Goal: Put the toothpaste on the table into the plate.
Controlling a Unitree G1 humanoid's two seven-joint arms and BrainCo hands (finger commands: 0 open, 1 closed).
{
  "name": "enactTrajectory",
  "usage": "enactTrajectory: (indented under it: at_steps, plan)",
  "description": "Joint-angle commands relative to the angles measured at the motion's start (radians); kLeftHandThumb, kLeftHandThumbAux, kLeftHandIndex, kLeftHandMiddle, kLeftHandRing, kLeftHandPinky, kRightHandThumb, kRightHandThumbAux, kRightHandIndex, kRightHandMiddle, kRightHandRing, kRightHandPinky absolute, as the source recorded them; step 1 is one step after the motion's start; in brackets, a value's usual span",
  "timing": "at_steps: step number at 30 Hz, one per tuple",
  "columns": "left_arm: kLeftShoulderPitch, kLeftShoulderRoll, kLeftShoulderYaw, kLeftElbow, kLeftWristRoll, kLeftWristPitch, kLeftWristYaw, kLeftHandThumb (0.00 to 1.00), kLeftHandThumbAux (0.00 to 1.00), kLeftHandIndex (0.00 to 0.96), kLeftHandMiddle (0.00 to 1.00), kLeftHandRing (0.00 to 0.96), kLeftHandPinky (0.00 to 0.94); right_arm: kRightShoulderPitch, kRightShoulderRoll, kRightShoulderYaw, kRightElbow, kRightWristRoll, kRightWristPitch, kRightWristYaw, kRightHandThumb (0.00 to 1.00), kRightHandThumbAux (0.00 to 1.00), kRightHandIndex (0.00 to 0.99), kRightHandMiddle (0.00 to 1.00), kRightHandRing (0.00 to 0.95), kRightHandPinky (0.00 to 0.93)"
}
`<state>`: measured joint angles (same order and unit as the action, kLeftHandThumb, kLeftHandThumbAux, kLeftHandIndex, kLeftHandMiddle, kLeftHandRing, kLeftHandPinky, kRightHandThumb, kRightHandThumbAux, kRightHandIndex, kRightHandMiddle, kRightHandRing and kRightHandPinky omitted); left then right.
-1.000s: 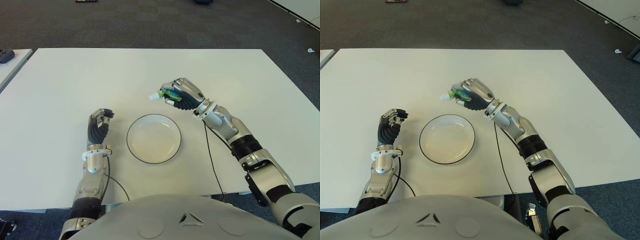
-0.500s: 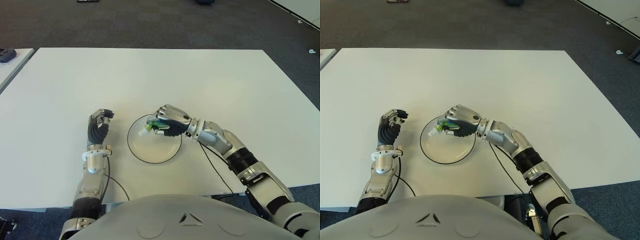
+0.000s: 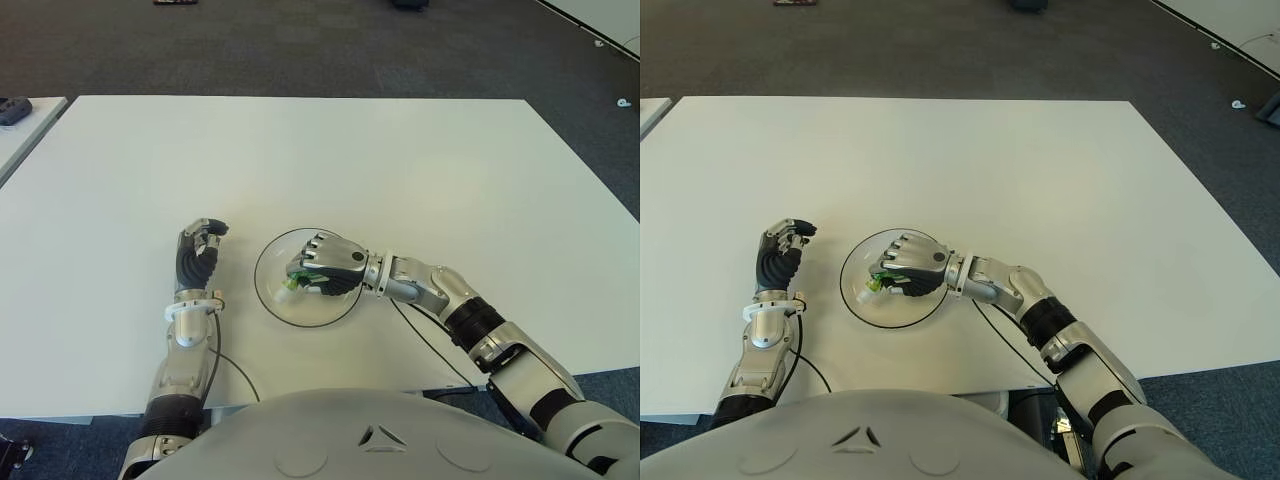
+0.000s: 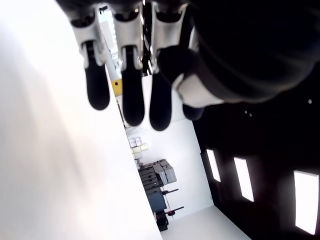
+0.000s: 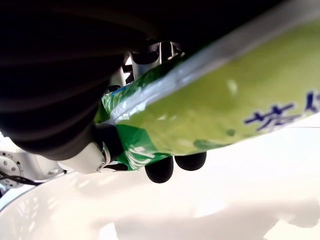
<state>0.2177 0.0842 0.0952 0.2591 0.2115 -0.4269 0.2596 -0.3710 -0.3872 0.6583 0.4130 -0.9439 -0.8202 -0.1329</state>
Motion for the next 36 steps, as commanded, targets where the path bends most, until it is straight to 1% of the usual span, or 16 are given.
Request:
enactTrajectory:
  at_steps: [1, 3, 7, 13, 15, 16, 17, 18, 19, 20, 21, 23, 26, 28, 32, 36]
  plan:
    - [0.007, -0.010, -0.005, -0.010, -0.011, 0.013, -0.006, 0.837, 0.675, 0.452, 0.446, 0.411, 0.391, -0.018, -0.003, 0.013, 0.018, -0.021, 0.002, -0.014, 0.712, 0.716, 0.441, 0.828, 0.819, 0.832]
    - [0.010, -0.012, -0.005, -0.015, -0.014, 0.015, -0.007, 0.837, 0.675, 0.453, 0.446, 0.408, 0.385, -0.021, -0.004, 0.015, 0.024, -0.023, 0.003, -0.018, 0.712, 0.716, 0.441, 0.828, 0.820, 0.831]
    - [0.012, -0.012, -0.006, -0.019, -0.009, 0.017, -0.004, 0.837, 0.675, 0.451, 0.446, 0.412, 0.398, -0.027, -0.006, 0.022, 0.031, -0.042, 0.008, -0.039, 0.708, 0.716, 0.441, 0.803, 0.794, 0.781]
    - [0.008, -0.009, -0.006, -0.011, 0.001, 0.009, 0.003, 0.838, 0.675, 0.452, 0.447, 0.420, 0.405, -0.037, -0.010, 0.025, 0.036, -0.058, 0.011, -0.059, 0.698, 0.718, 0.436, 0.767, 0.762, 0.748]
    - [0.006, -0.007, -0.006, -0.006, 0.004, 0.008, 0.004, 0.838, 0.675, 0.452, 0.447, 0.422, 0.406, -0.039, -0.009, 0.025, 0.037, -0.059, 0.016, -0.063, 0.694, 0.719, 0.433, 0.729, 0.724, 0.709]
    - [0.004, -0.006, -0.006, -0.004, 0.005, 0.006, 0.004, 0.838, 0.675, 0.452, 0.448, 0.423, 0.406, -0.038, -0.010, 0.024, 0.034, -0.057, 0.021, -0.059, 0.689, 0.720, 0.429, 0.663, 0.657, 0.639]
    - [0.003, -0.005, -0.006, -0.002, 0.006, 0.006, 0.004, 0.838, 0.675, 0.453, 0.448, 0.423, 0.402, -0.038, -0.010, 0.023, 0.032, -0.056, 0.024, -0.057, 0.546, 0.687, 0.341, 0.526, 0.535, 0.537]
    - [0.003, -0.004, -0.006, 0.000, 0.008, 0.004, 0.004, 0.838, 0.675, 0.453, 0.448, 0.423, 0.401, -0.035, -0.013, 0.020, 0.023, -0.047, 0.031, -0.041, 0.492, 0.676, 0.309, 0.477, 0.491, 0.501]
    - [0.002, -0.003, -0.006, 0.002, 0.009, 0.003, 0.003, 0.839, 0.675, 0.453, 0.448, 0.423, 0.399, -0.033, -0.015, 0.019, 0.016, -0.041, 0.036, -0.029, 0.402, 0.658, 0.241, 0.362, 0.381, 0.402]
    - [0.001, -0.002, -0.005, 0.003, 0.009, 0.003, 0.003, 0.839, 0.675, 0.453, 0.448, 0.423, 0.398, -0.032, -0.016, 0.018, 0.012, -0.037, 0.039, -0.021, 0.344, 0.648, 0.198, 0.289, 0.310, 0.337]
    - [0.000, -0.001, -0.005, 0.004, 0.010, 0.002, 0.002, 0.839, 0.675, 0.453, 0.448, 0.422, 0.398, -0.030, -0.018, 0.017, 0.006, -0.031, 0.045, -0.010, 0.324, 0.644, 0.182, 0.263, 0.285, 0.314]
    - [0.000, 0.002, -0.006, 0.006, 0.011, 0.002, -0.001, 0.838, 0.675, 0.453, 0.448, 0.421, 0.399, -0.023, -0.023, 0.011, -0.012, -0.015, 0.063, 0.026, 0.265, 0.636, 0.094, 0.131, 0.145, 0.179]
    - [-0.001, 0.004, -0.007, 0.007, 0.012, 0.002, -0.003, 0.838, 0.675, 0.451, 0.448, 0.421, 0.403, -0.016, -0.030, 0.003, -0.032, 0.003, 0.079, 0.062, 0.252, 0.625, 0.030, 0.043, 0.047, 0.070]
    - [-0.002, 0.005, -0.006, 0.010, 0.010, 0.001, -0.002, 0.838, 0.675, 0.451, 0.448, 0.420, 0.403, -0.015, -0.036, -0.003, -0.040, 0.024, 0.078, 0.081, 0.248, 0.605, 0.015, 0.021, 0.024, 0.035]
    - [-0.004, 0.006, -0.006, 0.014, 0.010, -0.003, 0.000, 0.838, 0.675, 0.452, 0.448, 0.426, 0.413, -0.012, -0.050, -0.022, -0.050, 0.082, 0.060, 0.114, 0.258, 0.480, 0.003, 0.004, 0.004, 0.007]
    - [-0.009, 0.006, -0.006, 0.022, 0.011, -0.010, 0.002, 0.838, 0.675, 0.451, 0.448, 0.429, 0.415, -0.011, -0.050, -0.038, -0.048, 0.126, 0.042, 0.122, 0.283, 0.385, 0.000, 0.001, 0.001, 0.001]
